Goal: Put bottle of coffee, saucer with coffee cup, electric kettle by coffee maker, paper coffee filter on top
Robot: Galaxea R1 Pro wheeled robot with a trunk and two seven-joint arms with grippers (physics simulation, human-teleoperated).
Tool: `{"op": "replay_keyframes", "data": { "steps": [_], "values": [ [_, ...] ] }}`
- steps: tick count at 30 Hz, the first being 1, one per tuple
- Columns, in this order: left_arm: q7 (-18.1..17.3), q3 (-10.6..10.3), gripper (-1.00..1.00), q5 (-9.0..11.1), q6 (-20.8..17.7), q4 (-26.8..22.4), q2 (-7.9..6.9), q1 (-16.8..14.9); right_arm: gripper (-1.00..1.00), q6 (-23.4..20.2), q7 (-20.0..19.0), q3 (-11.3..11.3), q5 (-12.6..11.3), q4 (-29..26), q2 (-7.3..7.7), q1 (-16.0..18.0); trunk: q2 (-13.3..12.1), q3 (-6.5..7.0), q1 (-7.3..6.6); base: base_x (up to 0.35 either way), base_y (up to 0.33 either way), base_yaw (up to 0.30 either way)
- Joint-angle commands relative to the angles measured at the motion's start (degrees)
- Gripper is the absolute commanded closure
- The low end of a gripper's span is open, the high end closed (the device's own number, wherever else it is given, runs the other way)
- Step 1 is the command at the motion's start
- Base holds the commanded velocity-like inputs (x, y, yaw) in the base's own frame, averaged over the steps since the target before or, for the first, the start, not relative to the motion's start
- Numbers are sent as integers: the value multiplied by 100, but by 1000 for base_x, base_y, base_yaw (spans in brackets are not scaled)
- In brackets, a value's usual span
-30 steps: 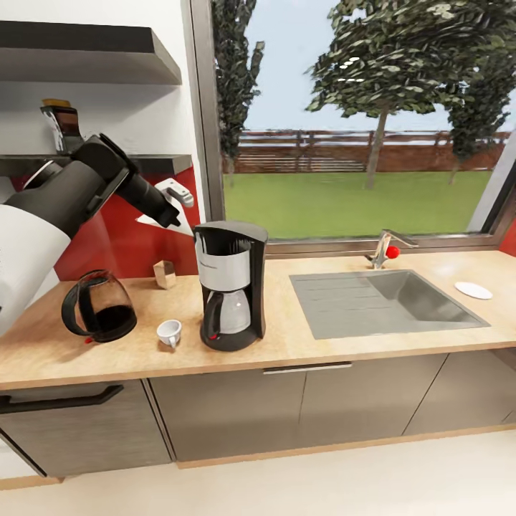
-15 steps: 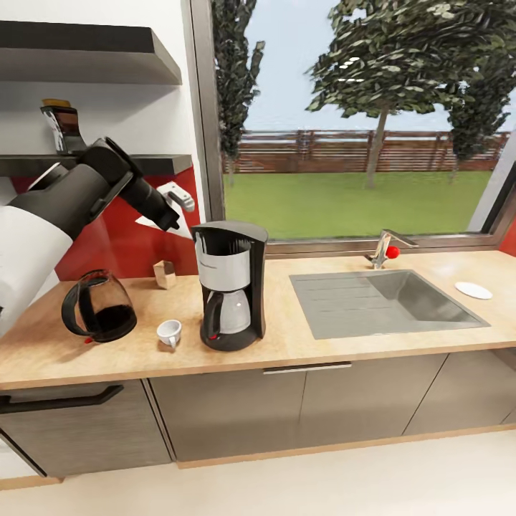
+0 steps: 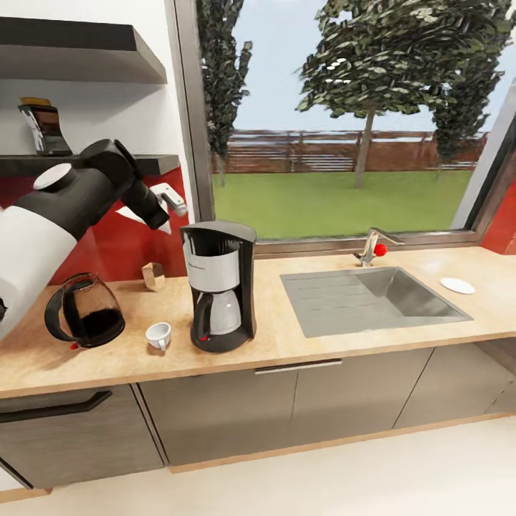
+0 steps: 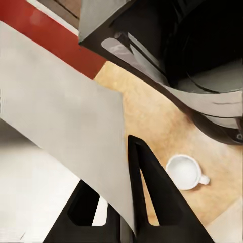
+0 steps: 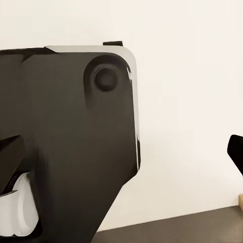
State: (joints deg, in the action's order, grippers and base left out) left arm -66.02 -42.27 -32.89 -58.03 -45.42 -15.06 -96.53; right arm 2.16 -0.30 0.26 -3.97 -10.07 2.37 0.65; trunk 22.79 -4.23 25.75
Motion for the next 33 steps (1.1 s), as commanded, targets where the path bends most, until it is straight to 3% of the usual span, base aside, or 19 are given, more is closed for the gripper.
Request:
{"op": "replay_keyframes", "data": {
  "steps": [1, 4, 11, 17, 23, 26, 33],
  "values": [
    [-69, -17, 100, -77, -7, -11, -5, -7, -100, 22, -4, 1, -42, 5, 0, 5, 13, -13, 3, 0, 0, -160],
    [-69, -18, 100, -144, -7, -11, -5, -7, -100, 22, -2, 1, -42, 5, 0, 5, 13, -13, 3, 0, 0, -73],
    [-91, -18, 100, -532, -7, -11, 0, -8, -100, 22, 3, 1, -42, 5, 0, 5, 13, -13, 3, 0, 0, -10],
    [-376, -18, 100, -830, 1, -19, 16, -14, -100, 22, -1, 1, -42, 5, 0, 5, 13, -13, 3, 0, 0, -97],
    [-708, -10, 100, -1433, 2, -19, 21, 12, -100, 22, 4, 1, -42, 5, -6, 5, 13, -13, 3, 0, 0, -261],
    [-831, -10, 100, -1551, 2, -19, 21, 17, -100, 22, 6, 1, -42, 5, -7, 5, 13, -13, 3, 0, 0, -224],
    [-899, -10, 100, -1608, 2, -25, 21, 20, -100, 22, 14, 1, -39, 5, -3, 5, 13, -13, 3, 0, 0, -52]
  ]
}}
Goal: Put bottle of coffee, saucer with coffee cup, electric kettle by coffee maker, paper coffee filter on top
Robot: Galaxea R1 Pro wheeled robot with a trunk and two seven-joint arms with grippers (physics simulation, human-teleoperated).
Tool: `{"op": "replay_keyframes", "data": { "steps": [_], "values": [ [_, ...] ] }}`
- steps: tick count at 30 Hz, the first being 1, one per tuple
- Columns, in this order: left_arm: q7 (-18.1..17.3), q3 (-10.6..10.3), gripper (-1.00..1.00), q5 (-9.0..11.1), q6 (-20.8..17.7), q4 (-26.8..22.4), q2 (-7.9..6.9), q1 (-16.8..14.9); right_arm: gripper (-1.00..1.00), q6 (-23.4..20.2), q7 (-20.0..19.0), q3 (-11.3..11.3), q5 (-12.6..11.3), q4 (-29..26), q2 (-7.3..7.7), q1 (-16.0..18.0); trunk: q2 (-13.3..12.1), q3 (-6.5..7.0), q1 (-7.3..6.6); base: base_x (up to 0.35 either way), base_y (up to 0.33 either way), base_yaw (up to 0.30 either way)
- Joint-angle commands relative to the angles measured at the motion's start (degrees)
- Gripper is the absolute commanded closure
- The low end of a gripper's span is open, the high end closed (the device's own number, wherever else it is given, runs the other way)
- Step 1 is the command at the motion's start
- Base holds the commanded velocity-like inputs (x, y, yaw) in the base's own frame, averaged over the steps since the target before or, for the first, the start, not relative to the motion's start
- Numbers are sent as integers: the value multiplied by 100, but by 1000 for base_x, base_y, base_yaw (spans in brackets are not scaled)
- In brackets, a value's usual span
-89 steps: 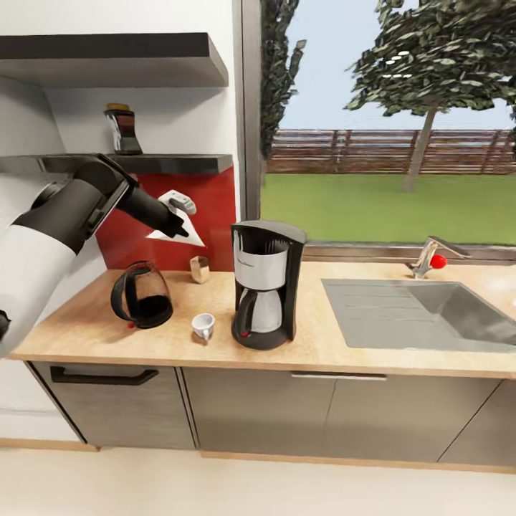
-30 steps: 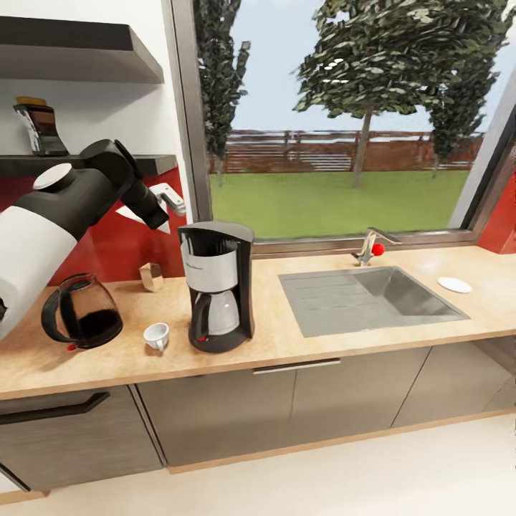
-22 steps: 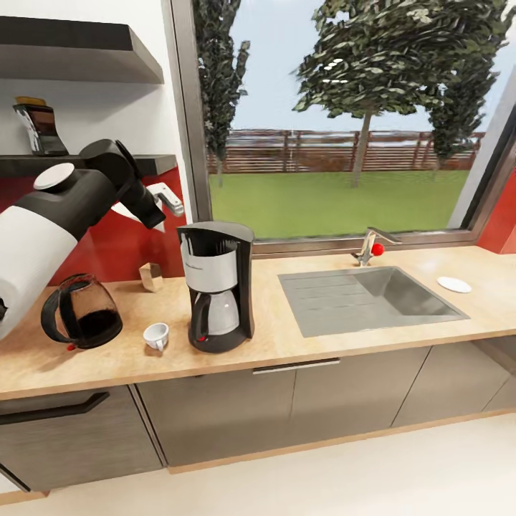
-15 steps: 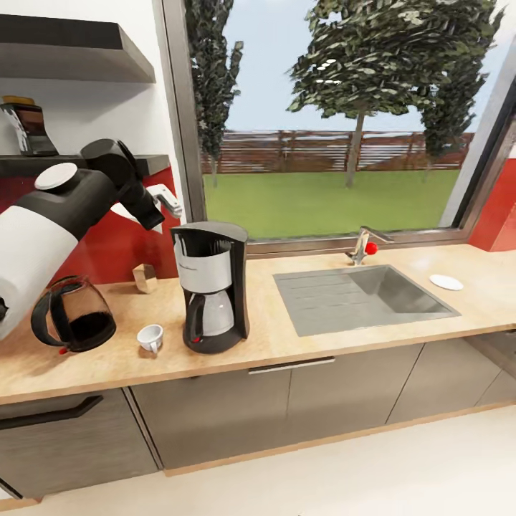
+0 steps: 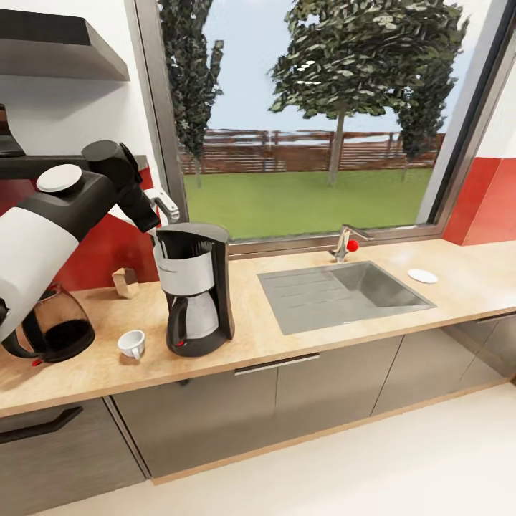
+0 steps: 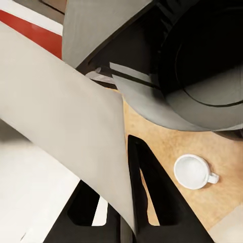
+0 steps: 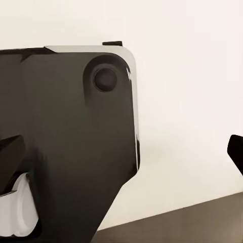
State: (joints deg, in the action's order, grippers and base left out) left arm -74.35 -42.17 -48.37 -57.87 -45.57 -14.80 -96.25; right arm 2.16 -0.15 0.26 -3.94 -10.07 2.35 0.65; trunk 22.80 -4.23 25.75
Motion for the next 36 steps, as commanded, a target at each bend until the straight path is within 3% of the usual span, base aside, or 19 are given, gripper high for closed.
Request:
{"op": "replay_keyframes", "data": {
  "steps": [1, 7, 10, 16, 36],
  "values": [
    [-68, -16, 100, -55, -14, -12, -6, -7, -100, 22, 1, 0, -42, 5, 8, 5, 12, -13, 4, 0, 0, -6],
    [-77, -30, 100, -21, -27, -6, 84, 129, -100, 22, -3, 0, -45, 5, -24, 5, 12, -13, 4, 0, 0, -1],
    [-79, 3, 100, -46, -29, -20, 5, 226, -100, 22, -3, 0, -45, -6, -28, 5, 12, -13, 4, 0, 0, 0],
    [-79, 19, 100, -83, -25, -31, -13, 413, -100, 22, -3, 0, -41, -170, -10, 5, 12, -13, 4, 0, 0, -3],
    [-79, 34, 100, -90, -14, -32, -13, 422, -100, 22, 3, 0, -44, -197, -6, 5, 12, -13, 4, 0, 0, -62]
  ]
}}
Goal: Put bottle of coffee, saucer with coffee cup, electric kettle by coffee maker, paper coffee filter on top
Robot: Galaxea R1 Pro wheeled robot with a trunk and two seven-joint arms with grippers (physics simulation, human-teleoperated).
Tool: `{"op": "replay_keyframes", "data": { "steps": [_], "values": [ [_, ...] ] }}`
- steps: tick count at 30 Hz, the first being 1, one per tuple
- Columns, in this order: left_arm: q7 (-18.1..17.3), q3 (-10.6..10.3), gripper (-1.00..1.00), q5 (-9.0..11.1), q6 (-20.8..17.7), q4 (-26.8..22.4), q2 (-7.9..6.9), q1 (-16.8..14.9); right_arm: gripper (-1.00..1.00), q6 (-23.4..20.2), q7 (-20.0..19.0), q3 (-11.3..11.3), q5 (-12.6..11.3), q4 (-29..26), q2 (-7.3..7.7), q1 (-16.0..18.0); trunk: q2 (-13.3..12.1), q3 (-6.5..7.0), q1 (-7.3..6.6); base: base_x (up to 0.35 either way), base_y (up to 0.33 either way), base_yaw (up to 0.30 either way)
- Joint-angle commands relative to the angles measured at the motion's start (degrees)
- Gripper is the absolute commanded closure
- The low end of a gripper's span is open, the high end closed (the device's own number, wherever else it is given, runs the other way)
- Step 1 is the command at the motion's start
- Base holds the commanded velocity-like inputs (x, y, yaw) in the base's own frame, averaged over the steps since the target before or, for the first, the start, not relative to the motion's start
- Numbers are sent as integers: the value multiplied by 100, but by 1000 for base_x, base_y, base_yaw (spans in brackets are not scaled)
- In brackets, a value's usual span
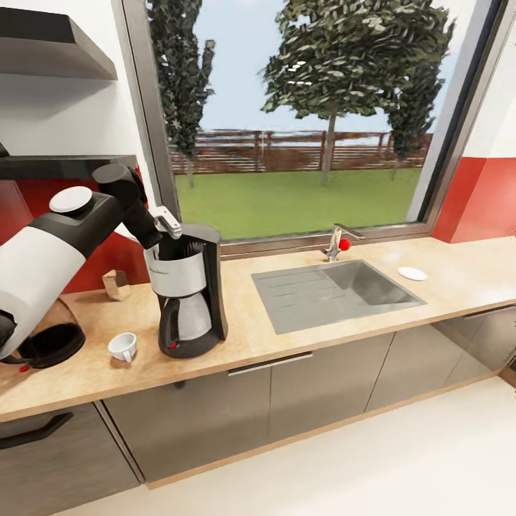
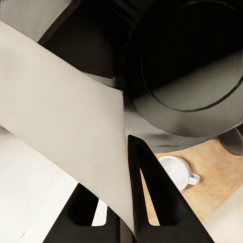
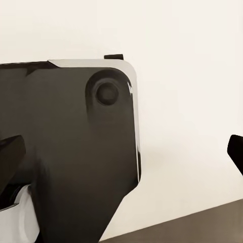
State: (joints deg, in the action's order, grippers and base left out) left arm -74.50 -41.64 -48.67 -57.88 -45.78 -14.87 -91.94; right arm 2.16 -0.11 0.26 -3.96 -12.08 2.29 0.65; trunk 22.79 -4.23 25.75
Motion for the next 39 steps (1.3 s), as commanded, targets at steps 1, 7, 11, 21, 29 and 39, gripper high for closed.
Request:
{"op": "replay_keyframes", "data": {
  "steps": [1, 7, 11, 21, 29, 39],
  "values": [
    [-64, -21, 100, -57, -13, -10, -4, -8, -100, 21, -3, 1, -43, 4, 0, 5, 13, -13, 4, 0, 0, -129],
    [-64, -28, 100, -55, -13, -12, 1, -8, -100, 21, -6, 1, -43, 4, 0, 5, 13, -13, 4, -2, 0, -196],
    [-64, -28, 100, -55, -13, -15, 2, -8, -100, 21, -5, 1, -43, 4, 0, 5, 13, -13, 4, -137, 0, -58],
    [-64, -37, 100, -24, -13, -17, 1, -4, -100, 21, 1, 1, -43, 4, 0, 5, 13, -13, 4, -23, 0, -6],
    [-64, -37, 100, 8, -25, -14, 2, 0, -100, 21, -2, 1, -43, 4, 0, 5, 13, -13, 4, 0, 0, -32],
    [-64, -37, 100, 16, -22, -13, 2, 2, -100, 21, 2, 1, -40, 4, 0, 5, 13, -13, 4, 0, 0, -109]
  ]
}}
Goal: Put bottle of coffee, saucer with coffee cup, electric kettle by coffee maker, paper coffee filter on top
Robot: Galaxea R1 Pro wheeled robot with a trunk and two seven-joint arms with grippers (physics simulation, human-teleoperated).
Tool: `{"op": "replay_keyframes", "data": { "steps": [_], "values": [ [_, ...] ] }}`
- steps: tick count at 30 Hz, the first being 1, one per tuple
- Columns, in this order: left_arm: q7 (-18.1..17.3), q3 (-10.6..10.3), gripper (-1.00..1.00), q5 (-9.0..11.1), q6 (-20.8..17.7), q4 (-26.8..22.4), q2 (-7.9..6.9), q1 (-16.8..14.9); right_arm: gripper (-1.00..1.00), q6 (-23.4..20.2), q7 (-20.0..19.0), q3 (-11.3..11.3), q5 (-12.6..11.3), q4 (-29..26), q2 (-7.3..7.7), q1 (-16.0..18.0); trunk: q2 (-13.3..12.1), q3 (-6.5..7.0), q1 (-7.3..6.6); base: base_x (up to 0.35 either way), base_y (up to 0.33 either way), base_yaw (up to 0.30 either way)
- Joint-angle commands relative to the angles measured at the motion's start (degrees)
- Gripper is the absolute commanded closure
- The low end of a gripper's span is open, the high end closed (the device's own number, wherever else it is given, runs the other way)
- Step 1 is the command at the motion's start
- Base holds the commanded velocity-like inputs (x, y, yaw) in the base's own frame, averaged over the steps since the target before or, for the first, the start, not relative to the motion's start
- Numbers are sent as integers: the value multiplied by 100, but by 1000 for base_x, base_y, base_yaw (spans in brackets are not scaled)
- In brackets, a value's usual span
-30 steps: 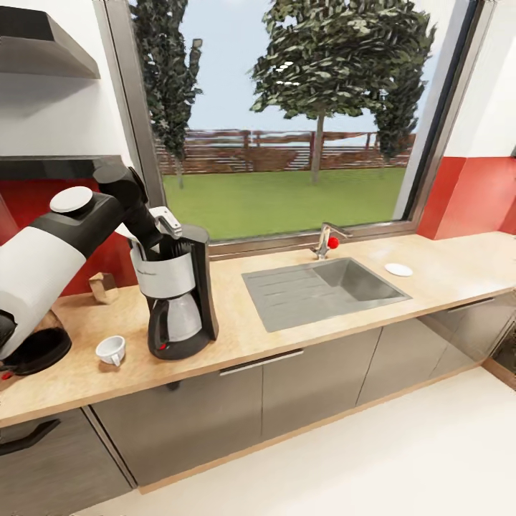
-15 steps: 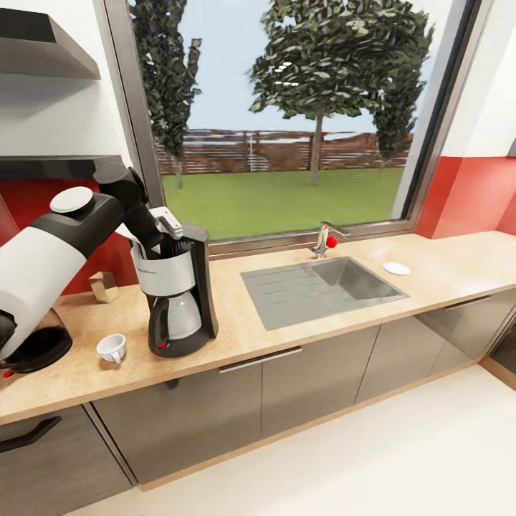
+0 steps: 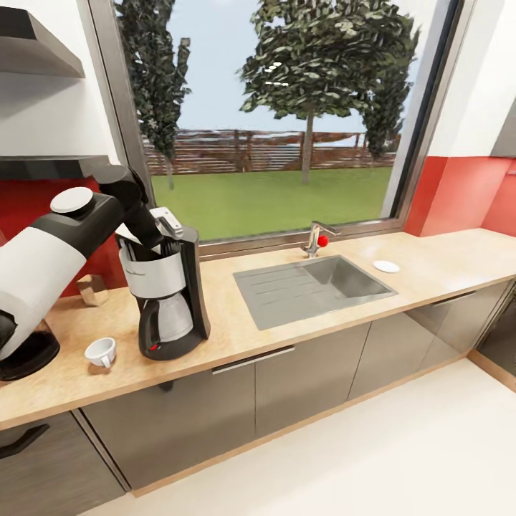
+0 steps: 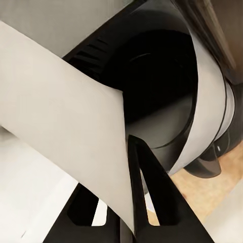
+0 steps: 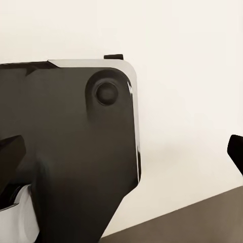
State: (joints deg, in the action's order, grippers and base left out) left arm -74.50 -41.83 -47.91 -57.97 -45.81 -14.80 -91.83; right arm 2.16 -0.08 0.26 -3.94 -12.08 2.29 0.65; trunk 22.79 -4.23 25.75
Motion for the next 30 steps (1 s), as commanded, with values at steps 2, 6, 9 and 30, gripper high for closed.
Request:
{"op": "replay_keyframes", "data": {
  "steps": [2, 6, 9, 30],
  "values": [
    [-65, -19, 100, -64, -10, -11, -5, 16, -100, 21, -1, 0, -38, 4, 0, 5, 13, -13, 4, 0, 0, -6],
    [-65, -11, 100, -93, 2, -15, -16, 43, -100, 21, -1, 0, -40, 4, 0, 5, 13, -13, 4, 0, 0, -1],
    [-65, -17, 100, -118, 4, -9, -35, 64, -100, 21, -1, 0, -37, 4, 0, 5, 13, -13, 4, 0, 0, 0],
    [-65, -16, 100, -149, 13, -8, -82, 143, -100, 21, -1, 0, -36, 13, 0, 5, 13, -13, 4, 0, 0, 0]
  ]
}}
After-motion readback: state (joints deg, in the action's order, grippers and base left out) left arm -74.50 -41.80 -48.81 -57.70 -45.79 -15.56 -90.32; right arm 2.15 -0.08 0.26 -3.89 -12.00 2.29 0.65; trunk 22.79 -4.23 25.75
